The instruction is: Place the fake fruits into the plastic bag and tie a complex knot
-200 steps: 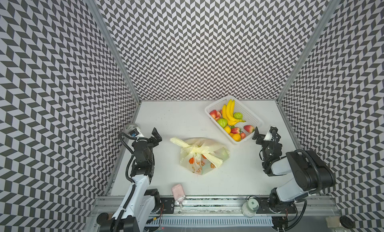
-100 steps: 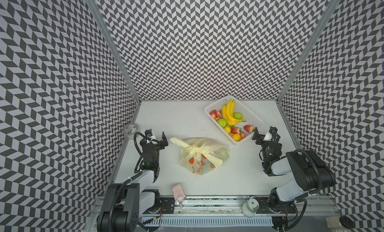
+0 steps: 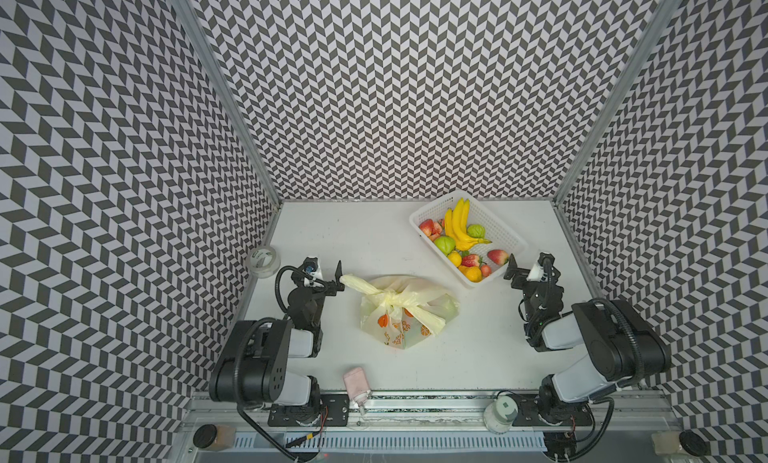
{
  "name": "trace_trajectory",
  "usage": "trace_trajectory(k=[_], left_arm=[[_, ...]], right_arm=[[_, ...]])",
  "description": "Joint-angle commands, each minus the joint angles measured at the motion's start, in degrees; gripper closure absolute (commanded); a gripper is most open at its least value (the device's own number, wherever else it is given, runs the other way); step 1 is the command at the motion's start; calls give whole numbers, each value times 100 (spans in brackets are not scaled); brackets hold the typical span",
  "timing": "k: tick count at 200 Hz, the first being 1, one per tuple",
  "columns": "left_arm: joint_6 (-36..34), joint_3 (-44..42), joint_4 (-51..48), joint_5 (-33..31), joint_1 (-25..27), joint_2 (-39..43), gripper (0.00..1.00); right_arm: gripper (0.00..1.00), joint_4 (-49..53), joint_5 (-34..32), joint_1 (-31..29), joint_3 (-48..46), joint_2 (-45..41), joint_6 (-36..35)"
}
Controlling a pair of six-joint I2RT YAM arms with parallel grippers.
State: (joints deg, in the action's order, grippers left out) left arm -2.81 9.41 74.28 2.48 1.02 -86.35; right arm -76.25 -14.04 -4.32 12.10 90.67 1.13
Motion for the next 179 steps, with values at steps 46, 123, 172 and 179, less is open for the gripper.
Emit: trace_trajectory(k=[46, 123, 172, 179], left_arm=[[164, 547, -258, 217, -163, -317, 1], [114, 505, -204, 178, -115, -287, 1], [109, 509, -206, 83, -90, -295, 1], [107, 509, -214, 85, -84, -295, 1]], right_arm=[[1, -277, 42, 14, -6, -54, 26], [1, -285, 42, 14, -6, -59, 13], [1, -338, 60, 0, -41, -63, -33], [1, -338, 59, 1, -38, -63, -31]])
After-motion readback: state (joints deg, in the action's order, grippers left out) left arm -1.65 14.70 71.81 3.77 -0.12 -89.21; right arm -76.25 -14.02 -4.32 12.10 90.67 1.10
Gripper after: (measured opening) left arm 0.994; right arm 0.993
